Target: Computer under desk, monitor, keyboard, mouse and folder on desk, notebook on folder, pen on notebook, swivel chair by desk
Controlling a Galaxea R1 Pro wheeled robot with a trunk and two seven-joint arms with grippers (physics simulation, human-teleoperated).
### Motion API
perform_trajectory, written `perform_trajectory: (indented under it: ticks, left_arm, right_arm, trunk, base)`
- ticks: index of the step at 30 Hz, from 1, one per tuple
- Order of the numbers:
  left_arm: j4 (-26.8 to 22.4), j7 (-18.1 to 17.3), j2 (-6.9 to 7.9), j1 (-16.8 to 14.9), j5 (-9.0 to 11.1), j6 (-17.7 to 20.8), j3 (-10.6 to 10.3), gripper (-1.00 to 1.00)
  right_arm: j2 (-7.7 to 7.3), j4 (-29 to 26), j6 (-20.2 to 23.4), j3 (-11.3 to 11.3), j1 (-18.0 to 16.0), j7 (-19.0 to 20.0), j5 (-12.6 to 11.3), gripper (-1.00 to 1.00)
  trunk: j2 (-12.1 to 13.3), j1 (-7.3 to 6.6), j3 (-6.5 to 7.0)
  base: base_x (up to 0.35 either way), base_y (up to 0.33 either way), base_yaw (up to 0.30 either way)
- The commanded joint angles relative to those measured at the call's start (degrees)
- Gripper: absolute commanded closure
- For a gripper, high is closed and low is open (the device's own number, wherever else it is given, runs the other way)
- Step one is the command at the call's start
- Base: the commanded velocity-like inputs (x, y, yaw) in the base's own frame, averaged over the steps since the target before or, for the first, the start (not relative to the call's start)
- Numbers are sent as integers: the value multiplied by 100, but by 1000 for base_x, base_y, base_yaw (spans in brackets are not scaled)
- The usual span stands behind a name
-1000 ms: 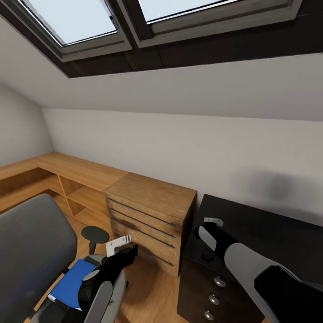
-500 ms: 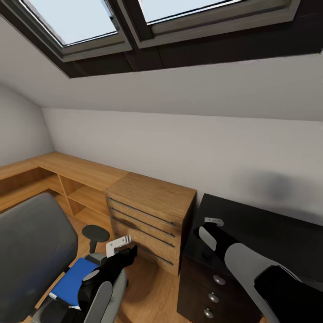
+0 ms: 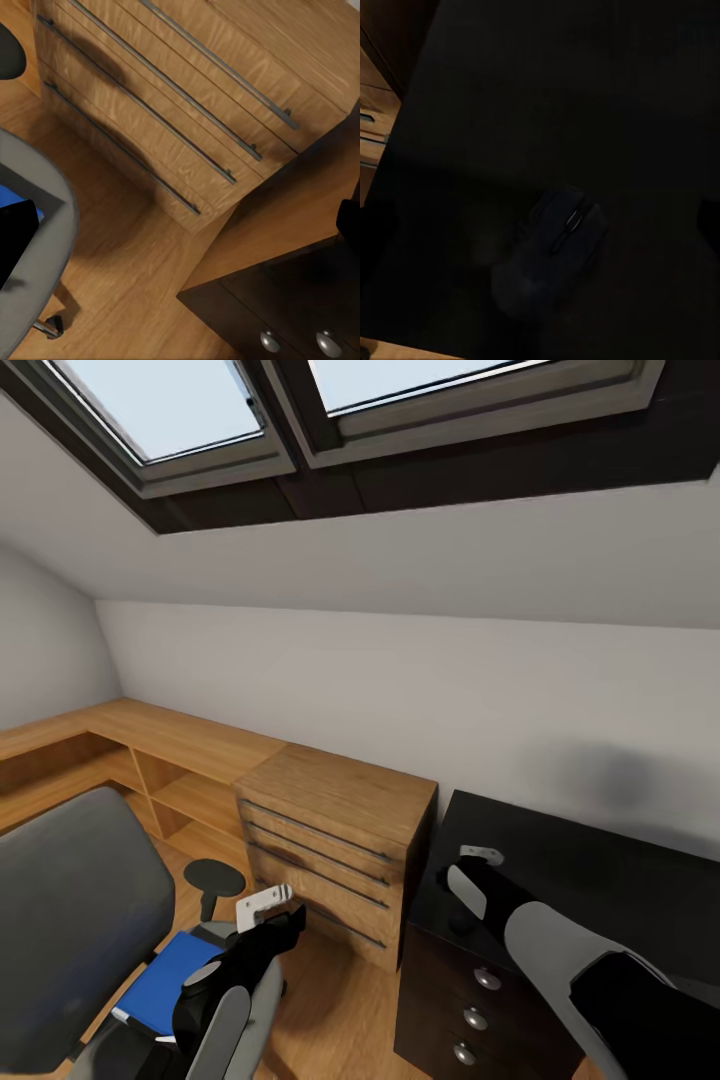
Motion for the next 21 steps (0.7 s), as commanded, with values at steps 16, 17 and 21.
perform_trajectory:
  ticks: [16,17,21]
  left_arm:
    - [-12,57,-2,-5,60,7,-2,-100]
    - [-12,57,-2,-5,60,7,-2,-100]
    - [-12,57,-2,-5,60,7,2,-100]
  right_arm:
    - [-132,-1,-48,47,-6,-44,-42,-100]
    - [-132,-1,-48,47,-5,-44,-42,-100]
    - [-124,0,-47,50,-5,-42,-42,-100]
  trunk:
    - [-649,353,-296]
    - [-689,375,-313]
    - [-769,419,-349]
  base:
    - [0,0,0]
    - [0,0,0]
    - [0,0,0]
